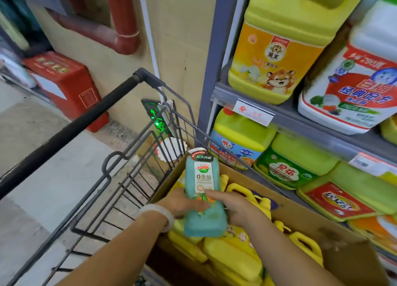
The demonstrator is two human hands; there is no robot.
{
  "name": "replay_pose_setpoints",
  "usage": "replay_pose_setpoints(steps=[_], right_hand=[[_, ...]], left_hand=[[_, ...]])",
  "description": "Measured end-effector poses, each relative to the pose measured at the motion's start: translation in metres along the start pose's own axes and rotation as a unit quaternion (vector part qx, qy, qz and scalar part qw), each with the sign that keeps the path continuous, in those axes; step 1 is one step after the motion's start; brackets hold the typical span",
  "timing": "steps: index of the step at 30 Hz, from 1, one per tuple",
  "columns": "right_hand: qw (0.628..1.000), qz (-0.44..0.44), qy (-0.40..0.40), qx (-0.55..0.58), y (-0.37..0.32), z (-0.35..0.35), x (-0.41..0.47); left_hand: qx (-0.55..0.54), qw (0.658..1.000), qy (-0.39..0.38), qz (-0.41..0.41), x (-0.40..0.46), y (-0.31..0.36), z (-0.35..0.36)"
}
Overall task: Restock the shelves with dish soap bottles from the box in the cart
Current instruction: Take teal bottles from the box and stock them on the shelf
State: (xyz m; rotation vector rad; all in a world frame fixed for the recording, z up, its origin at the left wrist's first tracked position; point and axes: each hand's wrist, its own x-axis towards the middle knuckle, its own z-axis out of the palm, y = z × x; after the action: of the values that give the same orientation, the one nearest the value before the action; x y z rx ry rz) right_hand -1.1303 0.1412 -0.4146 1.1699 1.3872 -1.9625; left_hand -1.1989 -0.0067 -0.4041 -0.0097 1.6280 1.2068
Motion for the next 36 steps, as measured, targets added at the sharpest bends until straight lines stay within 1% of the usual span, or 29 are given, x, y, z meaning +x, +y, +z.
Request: replay_pose_setpoints(steps=[3, 5, 8, 11, 13, 17, 19, 22, 23, 25, 28, 31, 36], right_hand=[[0.999, -0.004, 0.018, 0.035, 0.014, -0.005, -0.015], [0.998, -0.025, 0.015, 0.056, 0.027, -0.007, -0.026], [0.994, -0.086, 0.035, 0.061, 0.041, -0.015, -0.05], [0.985, -0.145, 0.051, 0.074, 0.047, -0.039, -0.084], [0.976, -0.191, 0.059, 0.087, 0.051, -0.063, -0.113], [0.948, -0.286, 0.091, 0.11, 0.068, -0.123, -0.18], [0.932, -0.322, 0.114, 0.121, 0.084, -0.157, -0.22], [0.906, -0.366, 0.158, 0.139, 0.12, -0.212, -0.283], [0.898, -0.377, 0.177, 0.143, 0.136, -0.231, -0.305], [0.882, -0.392, 0.216, 0.149, 0.171, -0.268, -0.349], [0.863, -0.392, 0.278, 0.153, 0.23, -0.321, -0.411], [0.837, -0.394, 0.339, 0.169, 0.29, -0.369, -0.468], [0.777, -0.401, 0.431, 0.224, 0.373, -0.433, -0.545]], left_hand=[[0.083, 0.995, 0.055, 0.002, -0.005, 0.005, 0.009], [0.106, 0.992, 0.069, 0.013, -0.011, 0.001, 0.017], [0.079, 0.993, 0.08, 0.04, -0.028, -0.002, 0.037], [0.053, 0.993, 0.077, 0.072, -0.045, 0.009, 0.068], [0.05, 0.993, 0.05, 0.1, -0.055, 0.021, 0.096], [0.114, 0.978, -0.012, 0.172, -0.089, 0.046, 0.173], [0.13, 0.969, -0.026, 0.208, -0.108, 0.054, 0.222], [0.15, 0.952, -0.076, 0.256, -0.136, 0.051, 0.306], [0.151, 0.949, -0.09, 0.26, -0.146, 0.047, 0.336], [0.156, 0.943, -0.119, 0.269, -0.165, 0.036, 0.395], [0.206, 0.92, -0.153, 0.296, -0.188, 0.014, 0.485], [0.218, 0.903, -0.215, 0.301, -0.213, -0.008, 0.572], [0.261, 0.849, -0.324, 0.326, -0.244, -0.035, 0.702]])
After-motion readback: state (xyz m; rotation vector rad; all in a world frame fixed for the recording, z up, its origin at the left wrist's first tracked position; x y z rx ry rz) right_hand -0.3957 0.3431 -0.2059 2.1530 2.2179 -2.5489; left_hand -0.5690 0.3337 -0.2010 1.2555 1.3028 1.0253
